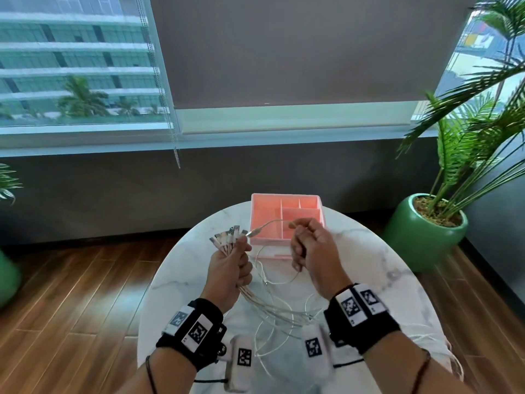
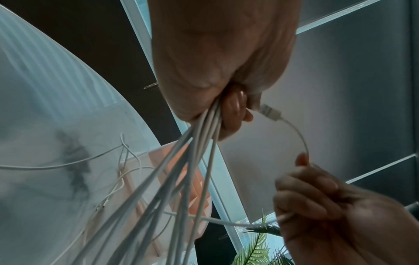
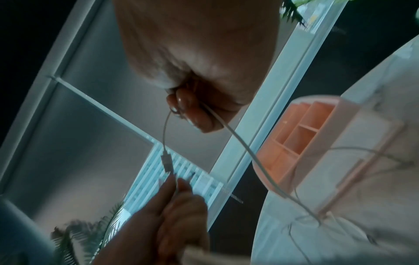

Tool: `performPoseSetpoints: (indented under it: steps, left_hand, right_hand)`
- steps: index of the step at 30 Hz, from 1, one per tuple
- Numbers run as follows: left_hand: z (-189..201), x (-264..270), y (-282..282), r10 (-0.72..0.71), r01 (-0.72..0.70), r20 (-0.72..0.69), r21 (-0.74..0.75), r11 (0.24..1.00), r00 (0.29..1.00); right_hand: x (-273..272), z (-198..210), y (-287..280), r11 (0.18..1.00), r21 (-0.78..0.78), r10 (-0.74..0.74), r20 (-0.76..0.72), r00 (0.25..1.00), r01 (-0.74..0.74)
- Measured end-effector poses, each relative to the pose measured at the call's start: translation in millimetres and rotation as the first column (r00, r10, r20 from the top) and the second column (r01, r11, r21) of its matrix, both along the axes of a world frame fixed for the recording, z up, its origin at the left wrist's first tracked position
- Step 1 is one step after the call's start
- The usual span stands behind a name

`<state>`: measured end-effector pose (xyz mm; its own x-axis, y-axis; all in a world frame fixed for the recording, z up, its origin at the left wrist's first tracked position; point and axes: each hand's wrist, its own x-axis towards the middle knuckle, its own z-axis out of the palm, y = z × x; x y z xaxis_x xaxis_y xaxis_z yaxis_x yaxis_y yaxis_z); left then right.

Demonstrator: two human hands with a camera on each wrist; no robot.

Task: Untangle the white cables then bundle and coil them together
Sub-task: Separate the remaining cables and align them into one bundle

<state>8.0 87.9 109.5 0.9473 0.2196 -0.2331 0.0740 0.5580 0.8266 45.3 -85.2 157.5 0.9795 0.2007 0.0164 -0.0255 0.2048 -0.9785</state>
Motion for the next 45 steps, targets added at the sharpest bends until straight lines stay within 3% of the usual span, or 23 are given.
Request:
performPoseSetpoints:
  steps: [7, 11, 16, 20, 22, 25, 31, 33, 35, 39, 41, 45]
  left_hand:
    - [2.5, -5.0, -8.0, -0.023, 0.023, 0.024, -0.014, 1.0, 0.999]
    - [2.3, -8.0, -6.0, -0.033, 0.032, 0.072, 0.017, 0.999, 0.997]
    - [3.0, -6.4, 0.2, 0.045, -0.045, 0.025, -0.003, 0.999, 0.999]
    - [6.6, -4.9, 7.7, 0.18, -0.182, -0.037, -0.086, 0.979, 0.983]
    - [7.4, -4.4, 16.5, 0.241, -0.245, -0.056, -0.096, 0.965, 0.969]
    - [6.1, -4.4, 25.1, 0.294, -0.298, -0.061, -0.09, 0.95, 0.954]
    - [10.2, -4.8, 13.5, 0.241, -0.239, -0.009, -0.178, 0.955, 0.971]
    - [13.4, -4.4, 12.3, 0.193, -0.192, -0.015, -0.161, 0.968, 0.981]
    - [15.3, -3.2, 10.8, 0.149, -0.151, -0.027, -0.112, 0.982, 0.989]
    - [10.9, -2.2, 2.4, 0.061, -0.061, -0.052, 0.008, 0.998, 0.997]
    - [10.1, -3.6, -2.1, 0.014, -0.011, -0.041, 0.076, 0.997, 0.999]
    - [12.8, -3.1, -6.9, -0.022, 0.03, -0.059, 0.13, 0.991, 0.998]
  right_hand:
    - [-26.1, -15.5, 39.8, 0.992, 0.096, -0.069, -0.118, 0.991, 0.081]
    - [-32.8, -30.4, 43.9, 0.984, -0.178, 0.023, 0.059, 0.998, -0.012]
    - [-33.1, -55.2, 29.3, 0.922, -0.315, 0.261, 0.073, 0.963, -0.226]
    - [-20.1, -82.5, -1.3, 0.775, -0.599, 0.31, 0.083, 0.947, -0.202]
    - [-11.3, -97.1, -24.7, 0.695, -0.706, 0.259, 0.064, 0.964, -0.139]
    - [-1.1, -118.7, -64.7, 0.688, -0.724, 0.046, -0.026, 0.999, -0.051]
    - [12.7, -143.0, -94.9, 0.543, -0.837, -0.113, -0.151, 0.982, -0.066]
    - [17.6, -142.0, -93.5, 0.617, -0.781, -0.144, -0.231, 0.962, -0.095]
    - [21.6, -129.2, -83.9, 0.773, -0.627, -0.128, -0.293, 0.947, -0.09]
    - [22.0, -63.8, -50.7, 0.96, -0.279, -0.026, -0.154, 0.988, -0.018]
    - [17.8, -28.9, -34.0, 0.984, -0.159, 0.072, -0.081, 0.994, -0.084]
    - [2.5, 17.6, -14.1, 0.963, -0.106, 0.249, 0.001, 0.968, -0.248]
